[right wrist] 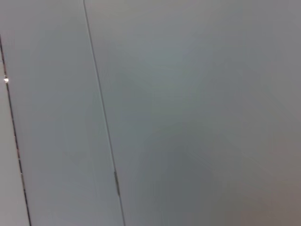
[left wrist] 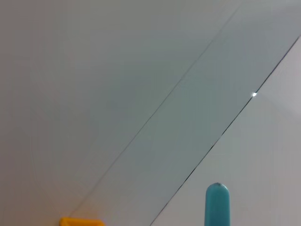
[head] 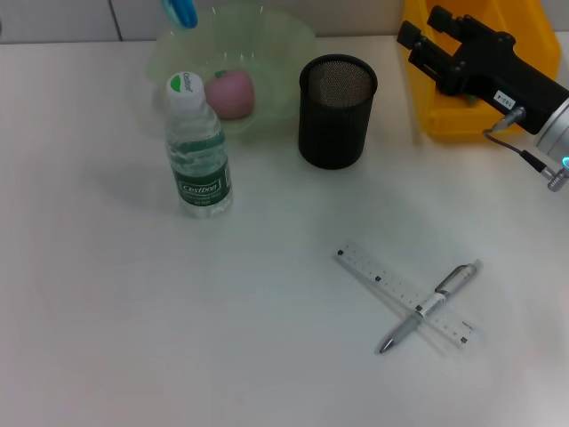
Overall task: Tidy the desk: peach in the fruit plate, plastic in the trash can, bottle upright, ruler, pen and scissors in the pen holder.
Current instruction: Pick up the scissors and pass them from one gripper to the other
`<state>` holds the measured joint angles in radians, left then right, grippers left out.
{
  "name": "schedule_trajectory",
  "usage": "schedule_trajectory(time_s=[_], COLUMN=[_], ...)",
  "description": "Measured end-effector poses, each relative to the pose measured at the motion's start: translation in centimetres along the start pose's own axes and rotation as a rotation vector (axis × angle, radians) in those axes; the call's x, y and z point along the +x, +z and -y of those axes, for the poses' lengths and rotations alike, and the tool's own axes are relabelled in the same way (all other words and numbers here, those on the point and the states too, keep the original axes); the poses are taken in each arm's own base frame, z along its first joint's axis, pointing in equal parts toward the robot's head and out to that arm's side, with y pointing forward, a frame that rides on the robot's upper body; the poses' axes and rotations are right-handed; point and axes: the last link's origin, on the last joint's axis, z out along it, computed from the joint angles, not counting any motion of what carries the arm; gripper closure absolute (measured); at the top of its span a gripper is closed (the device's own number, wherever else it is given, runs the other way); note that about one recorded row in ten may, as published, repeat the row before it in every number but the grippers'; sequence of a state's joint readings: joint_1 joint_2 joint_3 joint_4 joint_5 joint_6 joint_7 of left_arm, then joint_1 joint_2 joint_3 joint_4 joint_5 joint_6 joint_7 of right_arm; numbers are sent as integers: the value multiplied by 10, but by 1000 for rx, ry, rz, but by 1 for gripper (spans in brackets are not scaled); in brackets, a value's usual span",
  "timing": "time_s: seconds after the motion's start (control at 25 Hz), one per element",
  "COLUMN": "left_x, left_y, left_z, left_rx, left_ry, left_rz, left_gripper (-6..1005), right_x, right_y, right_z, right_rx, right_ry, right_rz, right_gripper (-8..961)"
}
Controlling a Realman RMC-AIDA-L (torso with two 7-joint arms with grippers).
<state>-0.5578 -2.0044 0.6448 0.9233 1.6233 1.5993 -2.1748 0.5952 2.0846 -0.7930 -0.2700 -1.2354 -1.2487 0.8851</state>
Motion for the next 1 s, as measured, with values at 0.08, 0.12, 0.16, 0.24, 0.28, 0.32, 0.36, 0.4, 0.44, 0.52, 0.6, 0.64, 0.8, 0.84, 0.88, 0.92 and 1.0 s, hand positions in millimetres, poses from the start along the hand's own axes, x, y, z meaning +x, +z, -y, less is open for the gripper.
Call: schedule_trajectory(time_s=[0.08, 0.12, 0.16, 0.24, 0.28, 0.32, 0.36, 0.4, 0.44, 0.52, 0.6, 0.64, 0.8, 0.84, 0.88, 0.92, 1.0], left_x=[-2, -2, -3, -5, -5, -6, -6, -6, -7, -8, -11, -11, -18, -18, -18, -26, -31], left_y=[1, 1, 2, 2, 2, 2, 1, 0, -1, -2, -3, -3, -4, -4, -4, -2, -1], left_z=[1, 1, 1, 2, 2, 3, 3, 4, 4, 6, 7, 7, 9, 9, 9, 11, 14], left_rx=[-10, -15, -17, -14, -14, -14, -17, -25, -37, -61, -79, -79, -95, -95, -95, -105, -114], left_ry=[-20, -28, -35, -57, -57, -70, -84, -103, -126, -174, -213, -213, -290, -290, -290, -347, -395], left_rz=[-12, -17, -21, -37, -37, -50, -63, -82, -104, -145, -170, -170, -189, -189, -189, -202, -231], left_gripper=[784, 784, 784, 784, 784, 784, 784, 784, 784, 784, 784, 784, 784, 784, 784, 784, 784], right_x=[-1, -2, -4, -5, -6, -8, -8, -9, -10, -10, -11, -11, -16, -19, -21, -24, -28], right_y=[-1, -1, -4, -5, -6, -8, -8, -10, -14, -15, -16, -16, -9, -7, -3, 0, 8], right_z=[-2, -4, -8, -10, -12, -16, -16, -18, -26, -31, -41, -45, -59, -61, -64, -67, -72], right_rx=[-17, -27, -52, -67, -81, -104, -104, -120, -165, -193, -248, -269, -352, -370, -393, -414, -449], right_ry=[0, 0, -5, -6, -7, -18, -18, -31, -72, -99, -157, -181, -246, -254, -263, -272, -293], right_rz=[10, 18, 36, 46, 58, 76, 76, 88, 111, 125, 149, 157, 198, 208, 217, 225, 236], right_gripper=[401, 401, 401, 401, 401, 401, 401, 401, 401, 401, 401, 401, 401, 401, 401, 401, 401])
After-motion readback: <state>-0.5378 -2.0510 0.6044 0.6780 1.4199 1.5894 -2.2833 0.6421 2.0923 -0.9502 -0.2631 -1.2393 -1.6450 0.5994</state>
